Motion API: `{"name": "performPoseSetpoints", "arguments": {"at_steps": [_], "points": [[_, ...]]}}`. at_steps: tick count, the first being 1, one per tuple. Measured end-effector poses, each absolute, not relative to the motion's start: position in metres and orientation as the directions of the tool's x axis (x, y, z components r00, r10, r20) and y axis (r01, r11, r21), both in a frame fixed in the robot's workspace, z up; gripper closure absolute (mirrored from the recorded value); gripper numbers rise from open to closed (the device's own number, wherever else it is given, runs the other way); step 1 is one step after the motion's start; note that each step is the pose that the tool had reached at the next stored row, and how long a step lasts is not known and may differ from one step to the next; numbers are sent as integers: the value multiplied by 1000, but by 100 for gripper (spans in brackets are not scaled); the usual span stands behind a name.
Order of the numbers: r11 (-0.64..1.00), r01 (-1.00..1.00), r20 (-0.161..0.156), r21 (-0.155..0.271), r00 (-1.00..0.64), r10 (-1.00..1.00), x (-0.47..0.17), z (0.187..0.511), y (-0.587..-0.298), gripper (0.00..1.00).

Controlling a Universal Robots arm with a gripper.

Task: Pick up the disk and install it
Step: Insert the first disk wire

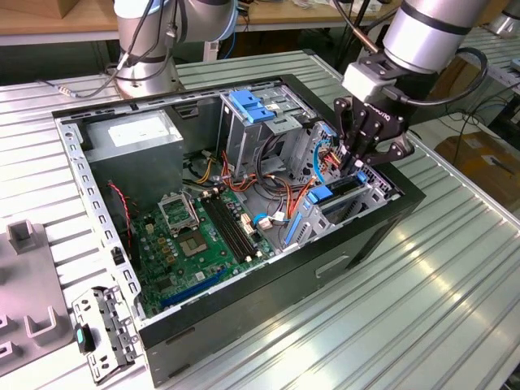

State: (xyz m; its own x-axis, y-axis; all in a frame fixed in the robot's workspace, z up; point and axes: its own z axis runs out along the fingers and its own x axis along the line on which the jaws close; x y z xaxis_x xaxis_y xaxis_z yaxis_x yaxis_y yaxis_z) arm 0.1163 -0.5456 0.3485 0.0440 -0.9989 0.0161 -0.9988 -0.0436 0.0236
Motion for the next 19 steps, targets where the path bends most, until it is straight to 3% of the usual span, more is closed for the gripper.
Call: {"name": "performPoseSetpoints", "arguments": {"at_steps": [19], "points": [[-35,-999,16,24,35,-999,116,345,-550,84]]}}
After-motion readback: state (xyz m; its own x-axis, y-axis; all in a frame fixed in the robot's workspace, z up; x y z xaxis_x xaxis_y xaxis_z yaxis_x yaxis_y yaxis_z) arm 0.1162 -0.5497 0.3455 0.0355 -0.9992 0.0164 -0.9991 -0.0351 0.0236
